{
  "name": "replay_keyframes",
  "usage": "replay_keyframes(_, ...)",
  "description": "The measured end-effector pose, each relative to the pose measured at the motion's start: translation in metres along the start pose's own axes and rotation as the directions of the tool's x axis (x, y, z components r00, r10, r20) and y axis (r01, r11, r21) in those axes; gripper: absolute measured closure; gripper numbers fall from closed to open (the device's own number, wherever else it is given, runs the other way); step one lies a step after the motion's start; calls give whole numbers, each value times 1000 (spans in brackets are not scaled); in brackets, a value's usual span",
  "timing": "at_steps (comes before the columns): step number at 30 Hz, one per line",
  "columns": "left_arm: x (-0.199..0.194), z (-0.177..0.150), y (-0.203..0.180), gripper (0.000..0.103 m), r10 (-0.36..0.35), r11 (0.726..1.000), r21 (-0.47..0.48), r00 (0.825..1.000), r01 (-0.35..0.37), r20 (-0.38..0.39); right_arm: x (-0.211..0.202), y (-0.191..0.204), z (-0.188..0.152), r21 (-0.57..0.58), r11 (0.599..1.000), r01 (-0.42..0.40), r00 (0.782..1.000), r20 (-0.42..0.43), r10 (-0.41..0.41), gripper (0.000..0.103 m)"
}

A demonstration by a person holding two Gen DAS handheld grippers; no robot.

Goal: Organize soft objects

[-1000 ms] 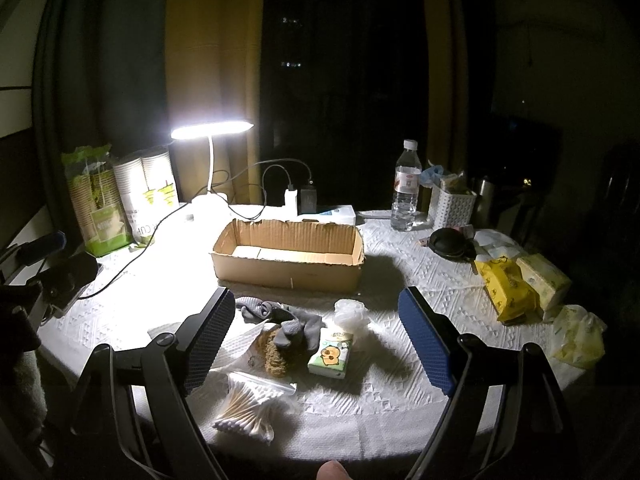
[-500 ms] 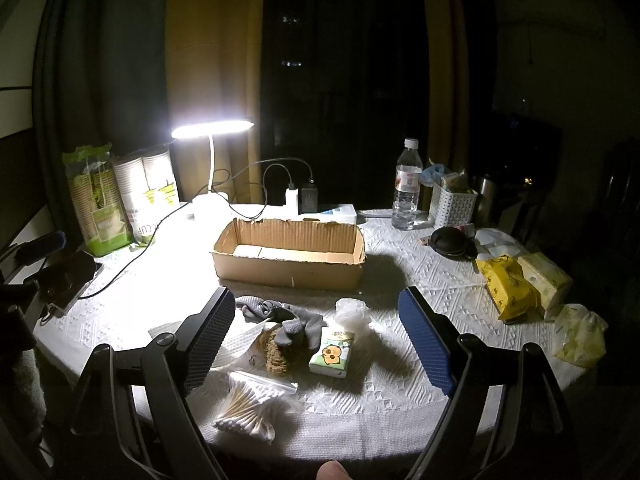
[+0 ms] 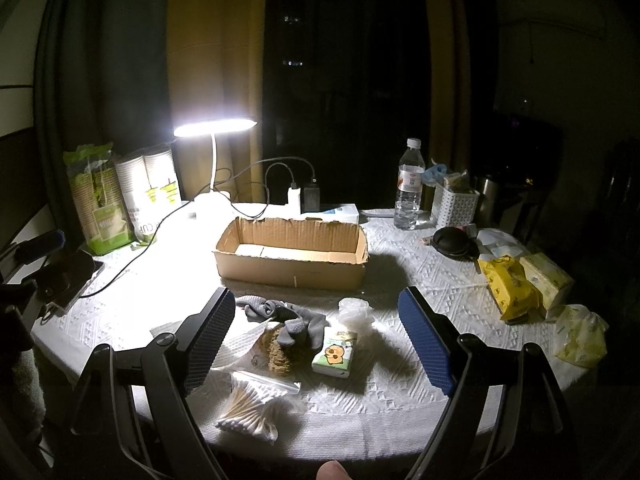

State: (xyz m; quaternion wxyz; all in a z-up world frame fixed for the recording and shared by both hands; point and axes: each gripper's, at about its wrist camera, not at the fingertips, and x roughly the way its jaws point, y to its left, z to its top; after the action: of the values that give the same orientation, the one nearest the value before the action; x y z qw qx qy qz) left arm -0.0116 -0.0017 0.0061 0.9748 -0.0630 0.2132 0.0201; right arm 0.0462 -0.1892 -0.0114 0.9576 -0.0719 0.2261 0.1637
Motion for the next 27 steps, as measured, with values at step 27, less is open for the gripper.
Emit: replay_keyframes(27,76,-58,94,1,93,989,-95,971,-117,-219,117,70,-19,-76,986,-146,956,-266,121,17)
